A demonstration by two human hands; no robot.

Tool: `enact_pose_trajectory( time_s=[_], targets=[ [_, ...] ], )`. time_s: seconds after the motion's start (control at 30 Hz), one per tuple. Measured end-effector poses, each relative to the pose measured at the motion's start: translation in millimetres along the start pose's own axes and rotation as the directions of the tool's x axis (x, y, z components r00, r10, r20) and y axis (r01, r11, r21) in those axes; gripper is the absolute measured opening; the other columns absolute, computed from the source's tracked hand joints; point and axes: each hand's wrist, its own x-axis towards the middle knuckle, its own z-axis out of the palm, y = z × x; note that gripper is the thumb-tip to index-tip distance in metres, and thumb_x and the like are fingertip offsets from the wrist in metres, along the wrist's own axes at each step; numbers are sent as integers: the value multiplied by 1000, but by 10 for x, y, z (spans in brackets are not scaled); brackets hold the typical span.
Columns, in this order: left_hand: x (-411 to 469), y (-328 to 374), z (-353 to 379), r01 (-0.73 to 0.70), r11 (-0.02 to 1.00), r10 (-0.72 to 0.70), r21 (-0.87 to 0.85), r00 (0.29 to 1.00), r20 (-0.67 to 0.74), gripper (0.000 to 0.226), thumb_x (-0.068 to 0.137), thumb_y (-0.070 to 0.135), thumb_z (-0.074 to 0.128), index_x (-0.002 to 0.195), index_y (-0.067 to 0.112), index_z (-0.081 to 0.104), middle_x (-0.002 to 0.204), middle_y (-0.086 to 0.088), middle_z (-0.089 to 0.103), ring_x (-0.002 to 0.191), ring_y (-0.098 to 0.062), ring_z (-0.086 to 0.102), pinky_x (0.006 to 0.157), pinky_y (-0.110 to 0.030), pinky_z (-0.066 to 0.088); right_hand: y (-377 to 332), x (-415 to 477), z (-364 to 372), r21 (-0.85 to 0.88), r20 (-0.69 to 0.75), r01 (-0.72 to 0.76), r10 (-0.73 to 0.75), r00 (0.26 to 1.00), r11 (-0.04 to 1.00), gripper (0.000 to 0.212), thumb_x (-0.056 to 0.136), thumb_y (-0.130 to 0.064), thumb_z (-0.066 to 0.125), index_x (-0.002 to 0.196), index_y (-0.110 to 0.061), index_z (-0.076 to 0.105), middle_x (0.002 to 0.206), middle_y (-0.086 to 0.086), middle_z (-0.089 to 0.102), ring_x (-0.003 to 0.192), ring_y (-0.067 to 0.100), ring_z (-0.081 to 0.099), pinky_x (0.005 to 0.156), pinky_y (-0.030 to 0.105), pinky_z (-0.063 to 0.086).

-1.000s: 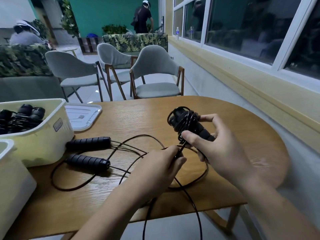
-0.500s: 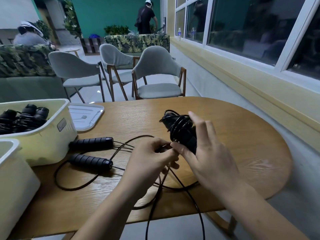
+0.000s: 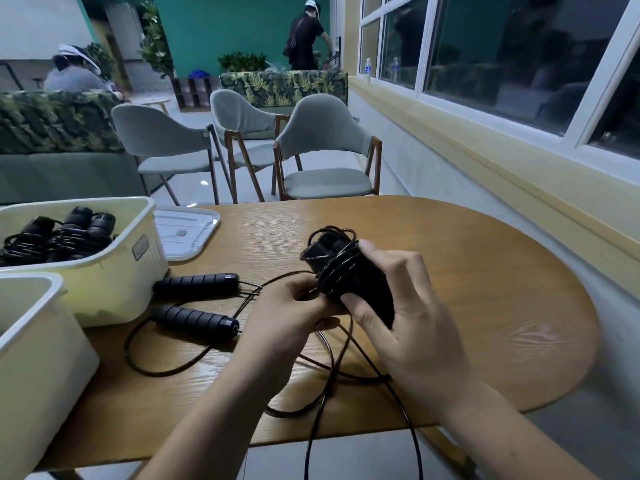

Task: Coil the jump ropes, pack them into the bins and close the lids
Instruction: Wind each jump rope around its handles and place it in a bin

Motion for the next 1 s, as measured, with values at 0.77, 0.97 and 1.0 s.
enact_pose_trajectory(
  time_s=[0.77, 0.97, 1.0],
  targets=[
    [-412, 578, -634, -75, 971, 22, -225, 973, -228, 58, 88, 52, 72, 125, 7, 72, 117, -12, 80, 115, -27, 76, 104, -46, 53, -751, 131, 762, -79, -160, 320, -328, 931, 944, 55, 106, -21, 70, 158, -22, 54, 144, 15, 53, 115, 28, 62, 83, 40, 64],
    [-574, 857, -1202, -84, 994, 59, -65, 946, -319, 63, 93, 63, 71, 125, 9, 70, 116, -19, 78, 103, -40, 78, 78, -46, 58, -1315, 123, 971, 62, -54, 371, -368, 928, 927, 72, 99, -26, 68, 166, -27, 41, 150, 10, 43, 118, 25, 61, 83, 43, 64],
    [-574, 876, -1270, -87, 995, 69, -39, 938, -340, 64, 93, 64, 70, 126, 9, 69, 116, -19, 78, 102, -39, 78, 76, -44, 59, -1365, 137, 977, 78, -36, 375, -373, 927, 924, 77, 96, -24, 70, 166, -28, 40, 150, 9, 43, 117, 23, 61, 84, 43, 63]
  ],
)
